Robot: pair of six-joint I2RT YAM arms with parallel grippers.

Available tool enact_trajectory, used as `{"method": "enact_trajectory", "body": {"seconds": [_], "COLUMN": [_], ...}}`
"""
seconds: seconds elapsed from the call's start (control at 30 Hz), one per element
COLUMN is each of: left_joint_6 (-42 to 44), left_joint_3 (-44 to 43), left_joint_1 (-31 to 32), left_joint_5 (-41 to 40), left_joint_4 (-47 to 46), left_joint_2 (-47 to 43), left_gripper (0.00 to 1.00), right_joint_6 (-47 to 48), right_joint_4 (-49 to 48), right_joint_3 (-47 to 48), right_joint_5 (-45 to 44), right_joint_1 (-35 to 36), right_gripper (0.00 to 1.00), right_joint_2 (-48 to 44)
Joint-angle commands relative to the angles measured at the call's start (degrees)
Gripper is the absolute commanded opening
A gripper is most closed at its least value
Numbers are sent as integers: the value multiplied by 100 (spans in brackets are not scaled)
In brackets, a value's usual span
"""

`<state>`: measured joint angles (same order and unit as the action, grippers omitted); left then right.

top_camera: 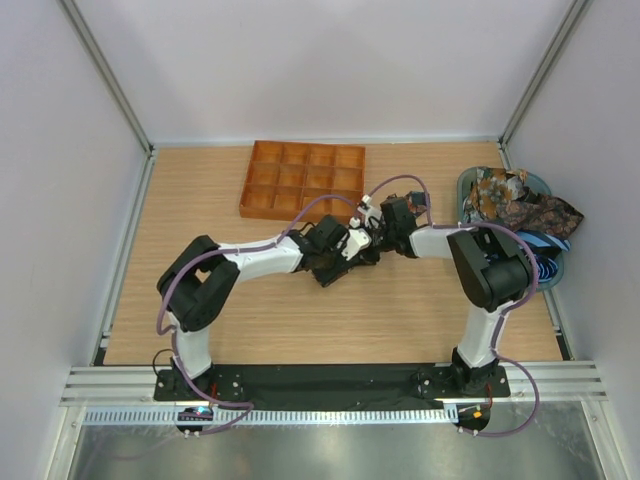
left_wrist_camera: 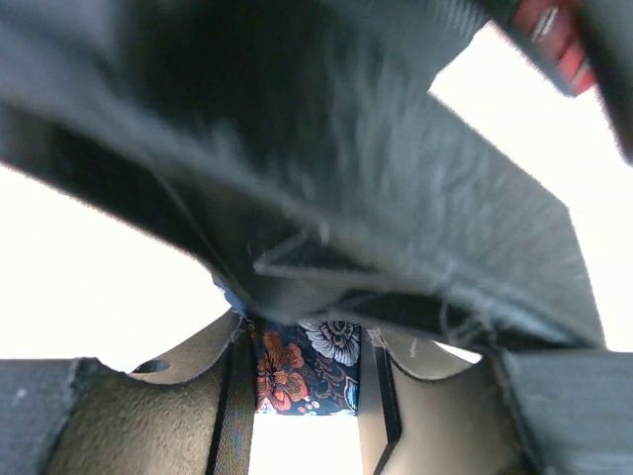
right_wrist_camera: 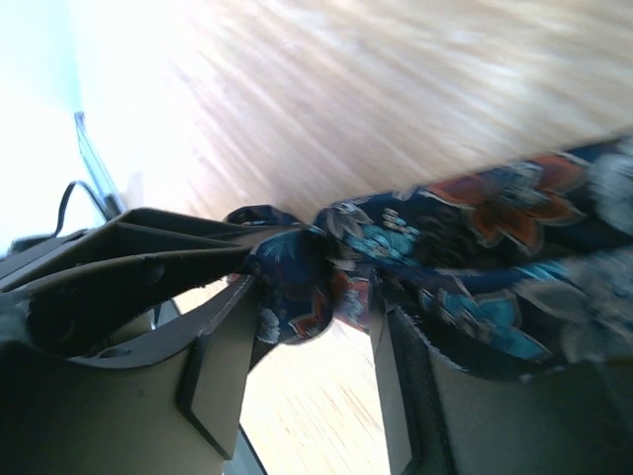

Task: Roll the ties
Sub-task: Roll the tie

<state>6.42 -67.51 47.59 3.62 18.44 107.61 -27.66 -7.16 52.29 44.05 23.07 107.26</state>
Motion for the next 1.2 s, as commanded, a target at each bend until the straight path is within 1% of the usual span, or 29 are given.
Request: {"method": "enact_trajectory", "body": {"seconds": [0.0, 0.07, 0.2, 0.27, 0.33, 0.4, 0.47, 0.53, 0.57, 0.63, 0.67, 0.7, 0.73, 0.77, 0.8, 0.83, 0.9, 0.93, 0.97, 1.0, 1.03, 1.07, 1.13, 1.17], "left_joint_6": [-88, -88, -167, -219, -237, -229, -255, -325, -342, -386, -456, -492, -518, -597, -624, -615, -615, -763, -782, -800, -817, -826, -861, -870], "left_joint_3": [-43, -105, -201, -272, -307, -360, -412, -465, -491, -658, -754, -929, -1009, -1080, -1124, -1203, -1274, -1344, -1379, -1414, -1519, -1581, -1695, -1800], "left_joint_1": [-22, -31, -57, -66, -75, -84, -84, -101, -119, -154, -163, -163, -163, -163, -171, -171, -163, -171, -163, -163, -163, -163, -163, -163], "left_joint_5": [-221, -212, -160, -116, -98, -81, -63, -72, -54, 34, 51, 25, 16, 7, 16, 34, 78, 95, 121, 130, 139, 139, 157, 183], "left_joint_4": [494, 547, 652, 749, 819, 863, 942, 986, 1065, 1197, 1293, 1546, 1653, 1837, 1900, 1961, 2145, 2207, 2269, 2418, 2497, 2611, 2883, 2963], "left_joint_2": [444, 497, 594, 647, 699, 752, 822, 875, 936, 1042, 1086, 1208, 1253, 1314, 1324, 1332, 1359, 1376, 1385, 1446, 1482, 1525, 1648, 1692], "left_gripper": [29, 29, 29, 29, 29, 29, 29, 29, 29, 29, 29, 29, 28, 28, 28, 28, 28, 28, 28, 28, 28, 28, 29, 29], "right_joint_6": [-178, -257, -442, -416, -346, -276, -152, -12, 58, 138, 216, 287, 348, 445, 489, 533, 691, 770, 832, 989, 1086, 1148, 1393, 1473], "right_joint_4": [364, 295, 276, 373, 460, 548, 681, 987, 1040, 980, 962, 971, 1023, 1058, 1085, 1128, 1164, 1138, 1164, 1190, 1190, 1234, 1278, 1270], "right_joint_3": [255, 168, -175, -456, -746, -913, -923, -975, -1010, -1282, -1387, -1545, -1616, -1730, -1775, -1810, -1898, -1924, -1942, -1942, -1933, -1907, -1802, -1767], "right_joint_5": [-300, -327, -651, -1117, -1495, -1662, -1733, -1733, -1873, -1927, -2109, -2311, -2514, -2985, -3216, -3410, -3884, -4017, -4193, -4595, -4773, -5001, -5580, -5800], "right_joint_1": [-92, -319, -707, -873, -936, -1032, -1103, -1129, -1121, -1077, -1007, -911, -614, -454, -296, 80, 451, 635, 1038, 1233, 1444, 1933, 2427, 2891], "right_gripper": [57, 58, 59, 59, 59, 60, 60, 59, 59, 56, 56, 56, 56, 56, 56, 56, 56, 56, 56, 56, 56, 56, 56, 56], "right_joint_2": [-592, -863, -1461, -1916, -2199, -2542, -2657, -2859, -2956, -3360, -3544, -3876, -4062, -4229, -4379, -4650, -4889, -5056, -5110, -5145, -5163, -5102, -4961, -4769]}}
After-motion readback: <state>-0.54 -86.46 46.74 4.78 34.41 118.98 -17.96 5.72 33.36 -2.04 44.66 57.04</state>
